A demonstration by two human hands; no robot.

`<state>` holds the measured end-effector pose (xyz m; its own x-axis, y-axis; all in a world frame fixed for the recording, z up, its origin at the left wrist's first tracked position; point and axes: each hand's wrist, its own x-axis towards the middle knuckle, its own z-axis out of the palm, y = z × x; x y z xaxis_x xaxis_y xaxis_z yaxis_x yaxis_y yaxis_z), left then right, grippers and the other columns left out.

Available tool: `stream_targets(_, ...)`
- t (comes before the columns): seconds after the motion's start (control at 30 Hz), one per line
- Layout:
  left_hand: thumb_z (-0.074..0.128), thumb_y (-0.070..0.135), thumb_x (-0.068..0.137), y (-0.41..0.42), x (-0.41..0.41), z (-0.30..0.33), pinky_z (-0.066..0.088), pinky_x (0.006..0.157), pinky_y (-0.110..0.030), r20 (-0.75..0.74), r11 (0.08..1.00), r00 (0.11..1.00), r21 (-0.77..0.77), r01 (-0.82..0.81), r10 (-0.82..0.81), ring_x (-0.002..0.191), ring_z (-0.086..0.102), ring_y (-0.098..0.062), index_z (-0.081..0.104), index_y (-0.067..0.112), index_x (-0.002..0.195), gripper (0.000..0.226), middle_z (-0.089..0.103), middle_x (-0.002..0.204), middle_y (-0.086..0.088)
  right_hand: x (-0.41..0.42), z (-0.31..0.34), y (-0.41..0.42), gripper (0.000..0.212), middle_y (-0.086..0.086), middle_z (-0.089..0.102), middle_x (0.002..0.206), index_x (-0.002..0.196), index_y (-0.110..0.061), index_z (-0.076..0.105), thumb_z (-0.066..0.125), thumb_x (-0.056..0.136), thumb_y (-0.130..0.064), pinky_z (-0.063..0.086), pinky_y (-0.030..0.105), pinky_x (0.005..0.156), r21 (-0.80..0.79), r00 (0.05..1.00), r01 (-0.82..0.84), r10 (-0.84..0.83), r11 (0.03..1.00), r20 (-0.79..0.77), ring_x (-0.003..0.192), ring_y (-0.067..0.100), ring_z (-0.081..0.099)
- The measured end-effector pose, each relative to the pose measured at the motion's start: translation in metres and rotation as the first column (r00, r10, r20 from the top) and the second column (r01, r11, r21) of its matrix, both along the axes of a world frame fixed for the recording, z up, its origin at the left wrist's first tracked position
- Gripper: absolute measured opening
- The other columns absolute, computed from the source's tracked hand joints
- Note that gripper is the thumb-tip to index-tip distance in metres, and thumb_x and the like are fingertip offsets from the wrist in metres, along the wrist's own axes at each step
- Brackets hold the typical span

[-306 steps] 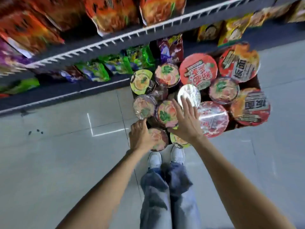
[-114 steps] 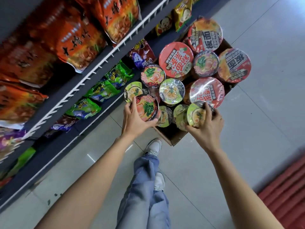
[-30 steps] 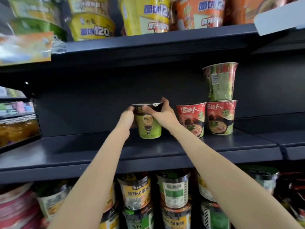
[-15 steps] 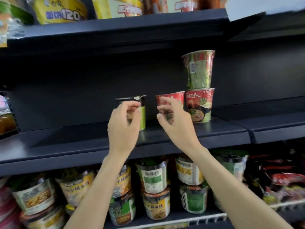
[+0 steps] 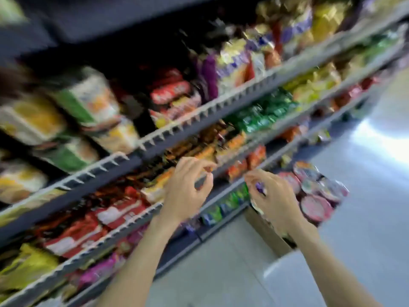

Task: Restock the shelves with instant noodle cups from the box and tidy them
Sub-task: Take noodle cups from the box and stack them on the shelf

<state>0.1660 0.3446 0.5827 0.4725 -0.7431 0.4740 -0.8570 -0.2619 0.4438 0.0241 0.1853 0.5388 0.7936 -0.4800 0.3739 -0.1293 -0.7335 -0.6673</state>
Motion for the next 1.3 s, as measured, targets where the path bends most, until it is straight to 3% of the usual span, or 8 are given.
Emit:
stream_targets(0.2, 0.055, 0.027, 0.085, -0.123, -0.05, -0.119, 0.043, 0.089, -0.03, -0.317, 0.866, 0.948, 0.467, 0.176, -0.022, 0.107, 0.056, -0.019, 0.062, 0.022, 0.115, 0.03, 0.067, 0.11, 0.002, -0.114, -0.119, -0.09, 0.025, 0.008, 0.069, 0.111, 0.112, -0.015, 0.066, 0.062, 0.087, -0.014, 0.041, 0.032, 0.078, 0.25, 0.807, 0.434, -0.249, 0.866, -0.536, 0.102, 0.03, 0.062)
stream_targets(0.33, 0.065, 0.02, 0.083, -0.194, -0.065, -0.203, 0.046, 0.091, -0.032, -0.561, 0.747, 0.814, 0.604, 0.278, 0.15, 0.108, 0.06, -0.02, 0.061, 0.017, 0.118, 0.036, 0.066, 0.116, -0.003, -0.154, -0.184, -0.137, 0.035, 0.01, 0.066, 0.115, 0.119, -0.017, 0.057, 0.062, 0.085, -0.019, 0.048, 0.039, 0.082, 0.271, 0.672, 0.532, -0.205, 0.802, -0.712, 0.104, 0.032, 0.061)
stream_targets(0.43, 0.068, 0.015, 0.082, -0.256, -0.062, -0.254, 0.046, 0.093, -0.034, -0.664, 0.754, 0.694, 0.599, 0.27, 0.28, 0.11, 0.06, -0.023, 0.059, 0.012, 0.118, 0.037, 0.064, 0.117, -0.008, -0.16, -0.22, -0.176, 0.041, 0.007, 0.061, 0.125, 0.128, -0.016, 0.052, 0.06, 0.088, -0.019, 0.045, 0.037, 0.086, 0.237, 0.603, 0.585, -0.22, 0.776, -0.767, 0.114, 0.029, 0.056)
stream_targets(0.7, 0.064, 0.023, 0.079, -0.391, -0.016, -0.389, 0.045, 0.081, -0.033, -0.45, 0.746, 0.858, 0.654, 0.129, 0.246, 0.11, 0.054, -0.026, 0.055, 0.021, 0.123, 0.045, 0.06, 0.119, -0.005, -0.11, -0.332, -0.294, 0.046, 0.015, 0.06, 0.118, 0.129, -0.01, 0.052, 0.064, 0.086, -0.019, 0.043, 0.039, 0.081, 0.092, 0.625, 0.378, -0.181, 0.921, -0.759, 0.107, 0.036, 0.054)
stream_targets(0.93, 0.071, 0.023, 0.076, -0.428, 0.039, -0.529, 0.033, 0.103, -0.038, -0.331, 0.606, 0.876, 0.793, 0.056, 0.352, 0.13, 0.031, -0.026, 0.036, 0.027, 0.141, 0.074, 0.04, 0.144, -0.001, -0.039, -0.466, -0.399, 0.049, 0.014, 0.05, 0.133, 0.13, -0.009, 0.053, 0.066, 0.083, -0.015, 0.034, 0.04, 0.1, 0.171, 0.709, 0.396, -0.182, 0.902, -0.682, 0.124, 0.034, 0.041)
stream_targets(1.03, 0.079, 0.035, 0.07, -0.435, 0.053, -0.575, 0.02, 0.114, -0.049, -0.273, 0.539, 0.917, 0.839, 0.078, 0.292, 0.142, 0.011, -0.025, 0.022, 0.032, 0.147, 0.096, 0.016, 0.157, 0.001, -0.022, -0.523, -0.433, 0.057, 0.015, 0.038, 0.145, 0.134, -0.013, 0.046, 0.067, 0.081, -0.017, 0.03, 0.048, 0.109, 0.105, 0.683, 0.412, -0.23, 0.905, -0.693, 0.133, 0.037, 0.031)
stream_targets(1.13, 0.084, 0.038, 0.063, -0.441, 0.059, -0.608, 0.009, 0.114, -0.055, -0.245, 0.425, 0.928, 0.899, 0.109, 0.28, 0.145, -0.009, -0.027, 0.002, 0.033, 0.15, 0.12, -0.011, 0.158, -0.002, -0.011, -0.565, -0.461, 0.077, 0.018, 0.015, 0.156, 0.144, -0.018, 0.032, 0.071, 0.078, -0.024, 0.008, 0.049, 0.116, 0.051, 0.615, 0.428, -0.249, 0.902, -0.748, 0.143, 0.038, 0.008)
stream_targets(1.3, 0.084, 0.035, 0.063, -0.448, 0.066, -0.644, 0.012, 0.115, -0.056, -0.213, 0.346, 0.962, 0.927, 0.143, 0.172, 0.145, -0.008, -0.03, -0.014, 0.02, 0.149, 0.131, -0.018, 0.157, -0.007, 0.012, -0.602, -0.484, 0.102, 0.026, -0.01, 0.155, 0.147, -0.034, 0.014, 0.079, 0.07, -0.042, 0.007, 0.054, 0.115, -0.028, 0.492, 0.332, -0.198, 0.943, -0.848, 0.144, 0.042, -0.009)
